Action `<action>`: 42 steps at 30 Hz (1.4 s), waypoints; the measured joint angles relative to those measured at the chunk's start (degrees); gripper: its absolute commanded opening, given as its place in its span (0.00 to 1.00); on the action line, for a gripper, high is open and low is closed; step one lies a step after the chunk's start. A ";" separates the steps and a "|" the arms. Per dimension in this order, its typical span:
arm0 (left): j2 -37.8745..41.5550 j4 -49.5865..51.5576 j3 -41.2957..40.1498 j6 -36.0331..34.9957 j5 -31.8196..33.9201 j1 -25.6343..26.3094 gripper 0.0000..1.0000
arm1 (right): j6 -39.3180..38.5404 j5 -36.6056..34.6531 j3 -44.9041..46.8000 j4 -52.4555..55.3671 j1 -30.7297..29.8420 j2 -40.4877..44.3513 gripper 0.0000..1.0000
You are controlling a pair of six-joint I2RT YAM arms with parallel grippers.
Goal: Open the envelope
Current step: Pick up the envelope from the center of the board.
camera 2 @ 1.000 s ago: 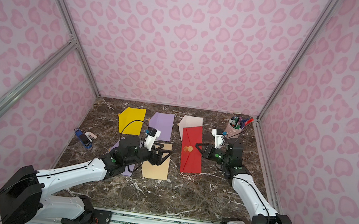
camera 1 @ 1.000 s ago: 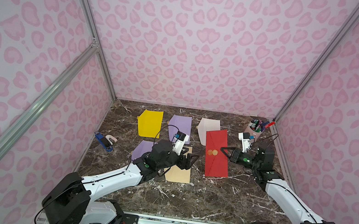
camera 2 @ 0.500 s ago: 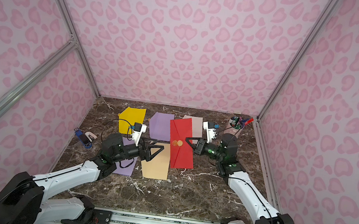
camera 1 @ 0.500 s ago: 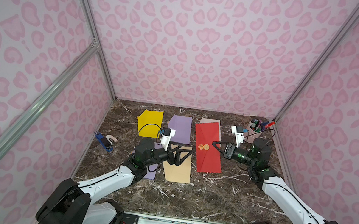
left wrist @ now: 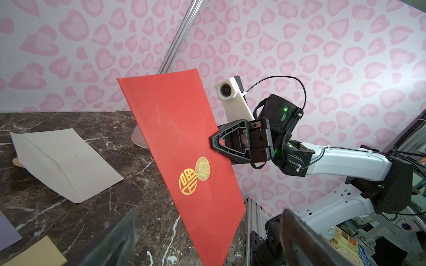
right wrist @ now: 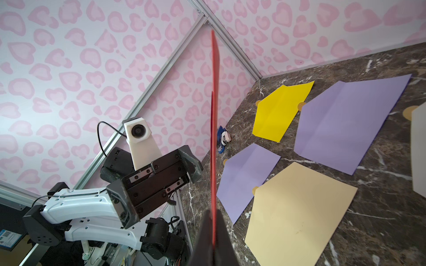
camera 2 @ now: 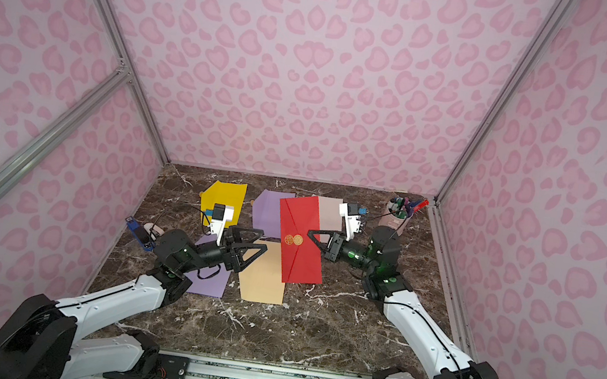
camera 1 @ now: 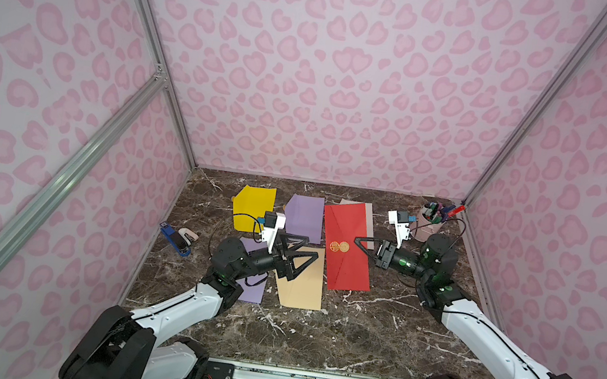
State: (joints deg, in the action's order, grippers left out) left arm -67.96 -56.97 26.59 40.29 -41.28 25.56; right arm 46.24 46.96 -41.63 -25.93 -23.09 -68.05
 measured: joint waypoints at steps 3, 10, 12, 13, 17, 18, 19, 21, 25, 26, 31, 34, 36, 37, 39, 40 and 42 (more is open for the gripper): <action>-0.79 0.00 -0.02 0.00 -0.04 -0.17 0.97 | 0.70 0.04 -0.02 -1.46 -1.29 0.15 0.00; -2.97 -1.20 0.68 1.40 -1.33 -0.22 0.89 | 2.01 -0.22 -0.87 -3.87 -6.71 -1.22 0.00; -3.34 -2.23 0.83 1.64 -1.55 -0.22 0.77 | 2.16 -0.37 -1.11 -4.15 -7.72 -1.99 0.00; -3.45 -2.73 0.87 1.79 -1.86 -0.22 0.69 | 2.21 -0.52 -1.36 -4.26 -8.09 -2.47 0.00; -3.48 -4.11 0.83 2.99 -2.82 -0.22 0.44 | 3.02 -1.27 -1.95 -5.14 -8.85 -4.00 0.00; -3.26 -4.28 0.72 3.06 -2.86 -0.22 0.37 | 3.04 -1.29 -1.95 -5.46 -8.94 -4.28 0.00; -3.02 -4.50 0.63 3.08 -2.99 -0.22 0.26 | 3.10 -1.29 -1.95 -5.57 -8.96 -4.46 0.00; -2.58 -4.66 0.59 3.23 -3.02 -0.22 0.11 | 3.43 -1.29 -1.95 -6.03 -9.05 -4.76 0.00; -1.75 -4.57 0.52 2.84 -2.99 -0.22 0.05 | 3.67 -1.25 -1.95 -7.10 -9.11 -5.03 0.00; -1.68 -4.52 0.52 2.75 -2.93 -0.28 0.05 | 3.76 -1.25 -1.95 -7.26 -9.16 -5.03 0.00; -1.70 -2.93 1.27 1.44 -3.15 -0.50 0.05 | 4.02 -1.11 -1.84 -7.28 -9.35 -4.42 0.04; -2.43 -2.21 2.12 1.07 -3.87 -0.85 0.05 | 2.43 -0.31 -2.69 -5.77 -9.51 -4.09 0.14; -2.93 -1.60 2.99 0.50 -4.96 -0.94 0.05 | -0.63 0.55 -4.35 -2.25 -9.92 -3.37 0.19; -3.08 -1.16 3.41 0.17 -5.77 -0.94 0.05 | -2.05 0.87 -5.07 -0.66 -9.97 -2.97 0.20; -3.43 0.44 4.68 -0.42 -6.84 -0.92 0.05 | -6.05 1.29 -7.08 3.76 -10.03 -2.27 0.21; -3.54 1.05 5.16 -0.70 -7.50 -0.94 0.05 | -7.65 1.33 -7.89 5.51 -10.03 -2.12 0.21; -3.63 2.56 6.08 -1.51 -8.66 -0.94 0.05 | -11.61 1.51 -9.90 9.88 -10.01 -1.90 0.17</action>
State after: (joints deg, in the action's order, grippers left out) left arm -71.59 -54.41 32.67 38.79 -49.93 24.62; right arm 34.63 48.47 -51.53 -16.05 -33.10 -69.95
